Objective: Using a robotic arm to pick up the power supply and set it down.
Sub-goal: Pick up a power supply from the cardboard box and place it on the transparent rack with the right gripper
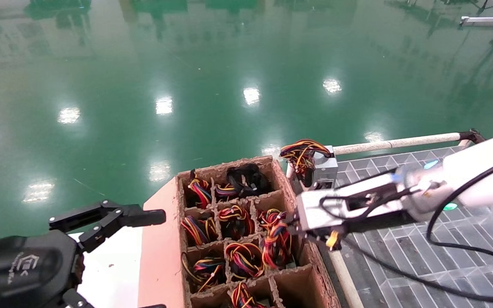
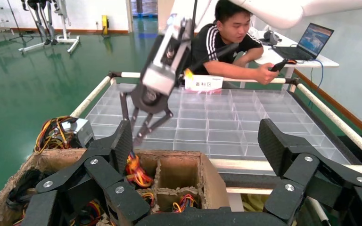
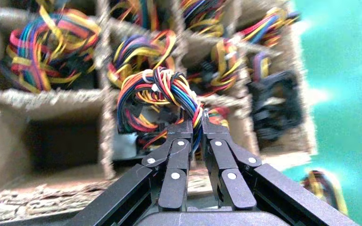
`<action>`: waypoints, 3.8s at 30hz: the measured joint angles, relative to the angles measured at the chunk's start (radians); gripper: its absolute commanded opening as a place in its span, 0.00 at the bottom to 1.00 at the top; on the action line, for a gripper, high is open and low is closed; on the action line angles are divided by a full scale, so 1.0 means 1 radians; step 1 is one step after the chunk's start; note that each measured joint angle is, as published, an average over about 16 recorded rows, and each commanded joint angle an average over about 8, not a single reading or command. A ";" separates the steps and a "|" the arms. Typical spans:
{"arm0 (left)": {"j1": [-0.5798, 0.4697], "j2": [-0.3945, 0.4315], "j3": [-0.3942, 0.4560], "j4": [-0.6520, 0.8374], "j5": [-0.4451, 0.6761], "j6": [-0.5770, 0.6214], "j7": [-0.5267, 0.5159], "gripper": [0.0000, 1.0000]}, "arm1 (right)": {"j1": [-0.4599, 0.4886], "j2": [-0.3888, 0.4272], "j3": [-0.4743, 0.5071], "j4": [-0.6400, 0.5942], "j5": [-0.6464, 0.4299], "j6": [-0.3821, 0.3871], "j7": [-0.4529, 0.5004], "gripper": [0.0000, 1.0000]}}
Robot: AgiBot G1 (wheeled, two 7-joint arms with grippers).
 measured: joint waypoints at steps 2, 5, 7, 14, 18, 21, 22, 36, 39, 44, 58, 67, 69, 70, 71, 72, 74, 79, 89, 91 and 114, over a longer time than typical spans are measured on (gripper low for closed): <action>0.000 0.000 0.000 0.000 0.000 0.000 0.000 1.00 | 0.013 0.010 0.014 0.011 0.014 0.000 0.014 0.00; 0.000 0.000 0.000 0.000 0.000 0.000 0.000 1.00 | 0.036 0.024 0.036 0.030 0.035 0.001 0.036 0.00; 0.000 0.000 0.000 0.000 0.000 0.000 0.000 1.00 | 0.055 0.033 0.050 0.044 0.047 0.001 0.051 0.00; 0.000 0.000 0.000 0.000 0.000 0.000 0.000 1.00 | 0.135 0.067 0.098 0.093 0.077 0.003 0.091 0.00; 0.000 0.000 0.000 0.000 0.000 0.000 0.000 1.00 | 0.185 0.088 0.122 0.115 0.084 0.005 0.103 0.00; 0.000 0.000 0.000 0.000 0.000 0.000 0.000 1.00 | 0.219 0.106 0.138 0.128 0.083 0.007 0.108 0.00; 0.000 0.000 0.000 0.000 0.000 0.000 0.000 1.00 | 0.230 0.112 0.142 0.131 0.082 0.008 0.108 0.00; 0.000 0.000 0.000 0.000 0.000 0.000 0.000 1.00 | 0.298 0.196 0.159 0.086 0.032 -0.006 0.035 0.00; 0.000 0.000 0.000 0.000 0.000 0.000 0.000 1.00 | 0.294 0.210 0.153 0.059 0.021 -0.016 0.006 0.00; 0.000 0.000 0.000 0.000 0.000 0.000 0.000 1.00 | 0.277 0.227 0.141 0.016 0.009 -0.030 -0.038 0.00; 0.000 0.000 0.000 0.000 0.000 0.000 0.000 1.00 | 0.204 0.224 0.109 -0.065 -0.010 -0.026 -0.104 0.00; 0.000 0.000 0.000 0.000 0.000 0.000 0.000 1.00 | 0.200 0.180 0.089 -0.137 -0.029 -0.012 -0.146 0.00; 0.000 0.000 0.000 0.000 0.000 0.000 0.000 1.00 | 0.201 0.169 0.084 -0.155 -0.033 -0.010 -0.157 0.00; 0.000 0.000 0.000 0.000 0.000 0.000 0.000 1.00 | 0.202 0.164 0.083 -0.164 -0.035 -0.008 -0.162 0.00; 0.000 0.000 0.000 0.000 0.000 0.000 0.000 1.00 | 0.202 0.159 0.081 -0.173 -0.037 -0.006 -0.168 0.00; 0.000 0.000 0.000 0.000 0.000 0.000 0.000 1.00 | 0.202 0.154 0.079 -0.182 -0.038 -0.004 -0.173 0.00; 0.000 0.000 0.000 0.000 0.000 0.000 0.000 1.00 | 0.201 0.145 0.076 -0.199 -0.041 0.000 -0.183 0.00; 0.000 0.000 0.000 0.000 0.000 0.000 0.000 1.00 | 0.196 0.124 0.072 -0.240 -0.044 0.017 -0.208 0.00; 0.000 0.000 0.000 0.000 0.000 0.000 0.000 1.00 | 0.185 0.090 0.076 -0.335 -0.038 0.061 -0.265 0.00; 0.000 0.000 0.000 0.000 0.000 0.000 0.000 1.00 | 0.183 0.086 0.078 -0.357 -0.036 0.069 -0.279 0.00; 0.000 0.000 0.000 0.000 0.000 0.000 0.000 1.00 | 0.163 0.054 0.100 -0.617 -0.006 0.146 -0.470 0.00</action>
